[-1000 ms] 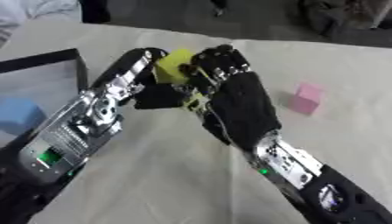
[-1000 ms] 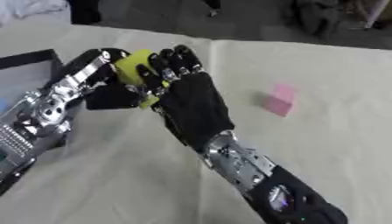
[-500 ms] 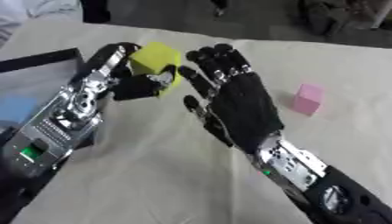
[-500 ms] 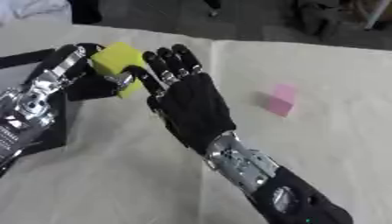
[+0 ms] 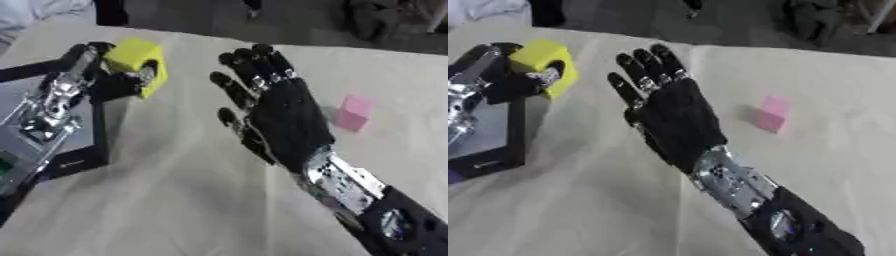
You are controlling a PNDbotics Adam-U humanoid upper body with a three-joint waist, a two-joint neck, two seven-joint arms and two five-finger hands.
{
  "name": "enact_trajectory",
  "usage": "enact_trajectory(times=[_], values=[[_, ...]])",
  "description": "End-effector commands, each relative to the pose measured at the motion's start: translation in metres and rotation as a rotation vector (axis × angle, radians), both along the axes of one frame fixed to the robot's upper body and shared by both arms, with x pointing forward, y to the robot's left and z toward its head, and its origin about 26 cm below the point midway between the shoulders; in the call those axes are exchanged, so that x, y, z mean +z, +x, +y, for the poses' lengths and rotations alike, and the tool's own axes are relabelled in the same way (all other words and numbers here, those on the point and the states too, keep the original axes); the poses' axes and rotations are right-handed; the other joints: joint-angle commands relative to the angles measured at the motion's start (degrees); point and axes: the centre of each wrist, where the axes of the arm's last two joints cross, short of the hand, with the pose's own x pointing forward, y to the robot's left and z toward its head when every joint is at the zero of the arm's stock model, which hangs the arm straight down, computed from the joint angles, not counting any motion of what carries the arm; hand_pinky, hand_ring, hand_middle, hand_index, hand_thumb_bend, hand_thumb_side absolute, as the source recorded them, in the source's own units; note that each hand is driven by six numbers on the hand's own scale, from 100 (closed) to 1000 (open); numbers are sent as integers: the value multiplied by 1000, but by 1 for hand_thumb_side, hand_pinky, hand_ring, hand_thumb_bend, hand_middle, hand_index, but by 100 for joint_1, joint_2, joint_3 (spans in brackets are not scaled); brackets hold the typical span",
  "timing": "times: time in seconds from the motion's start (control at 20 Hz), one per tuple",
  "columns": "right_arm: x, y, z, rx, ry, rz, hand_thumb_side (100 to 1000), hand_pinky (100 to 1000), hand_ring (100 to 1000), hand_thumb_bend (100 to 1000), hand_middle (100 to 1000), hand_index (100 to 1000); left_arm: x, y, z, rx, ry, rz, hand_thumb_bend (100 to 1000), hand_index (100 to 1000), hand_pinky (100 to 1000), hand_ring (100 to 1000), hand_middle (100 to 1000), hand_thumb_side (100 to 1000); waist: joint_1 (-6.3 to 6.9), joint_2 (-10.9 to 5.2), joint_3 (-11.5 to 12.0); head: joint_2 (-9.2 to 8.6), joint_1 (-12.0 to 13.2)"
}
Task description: Pick up the objects with one hand, pass them to the other hand, and then place them into the box on the other side of the table.
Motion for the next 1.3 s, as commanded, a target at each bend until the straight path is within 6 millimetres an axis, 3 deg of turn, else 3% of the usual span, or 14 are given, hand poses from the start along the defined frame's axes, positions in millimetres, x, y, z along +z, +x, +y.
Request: enact_trajectory(times=[0.05,0.15,0.2,0.25,0.5,0.75,0.9,1.0,1.1,1.15,1.25,1.3], values=[[22,-4,-15,-28,5,-42,100,758,736,550,714,707,12,4,34,93,6,-35,100,387,685,423,299,471,25,-190,-7,-1,88],[31,-5,-25,-60,26,-58,100,759,737,555,714,707,10,5,53,146,8,-31,100,389,686,425,301,471,15,-181,-18,2,161],[36,-6,-31,-78,38,-71,100,760,738,528,714,707,9,5,62,172,6,-29,100,391,688,426,301,514,10,-176,-22,8,201],[40,-7,-35,-95,49,-83,100,759,738,560,714,707,8,5,70,194,5,-29,100,391,689,427,302,470,6,-171,-24,13,241],[53,-8,-58,-192,98,-112,100,758,738,562,711,707,1,7,102,293,-7,-10,100,426,700,451,326,469,-33,-152,-36,11,498],[63,-10,-74,-261,147,-142,100,754,737,571,711,707,-10,12,119,295,-11,36,100,613,744,540,483,390,-84,-140,-74,-60,640],[67,-11,-83,-296,167,-166,100,752,736,570,711,707,-19,18,130,276,17,81,100,682,776,595,554,418,-116,-127,-121,-111,668],[68,-12,-87,-314,179,-179,100,750,736,563,710,706,-25,23,139,280,37,102,110,778,818,681,652,447,-131,-118,-148,-127,699],[70,-12,-90,-329,192,-194,100,749,736,563,710,706,-30,27,148,300,70,115,227,846,852,759,734,478,-144,-107,-174,-140,715],[71,-12,-92,-337,197,-201,100,749,736,563,710,706,-33,29,153,317,90,115,320,866,867,785,755,510,-150,-101,-186,-144,716],[71,-12,-96,-351,204,-212,100,748,735,565,710,705,-36,32,162,359,134,108,604,896,906,831,788,588,-159,-91,-204,-156,708],[72,-12,-98,-361,206,-217,100,748,735,566,710,705,-37,33,167,392,164,99,655,902,913,837,791,591,-162,-83,-213,-161,697]])
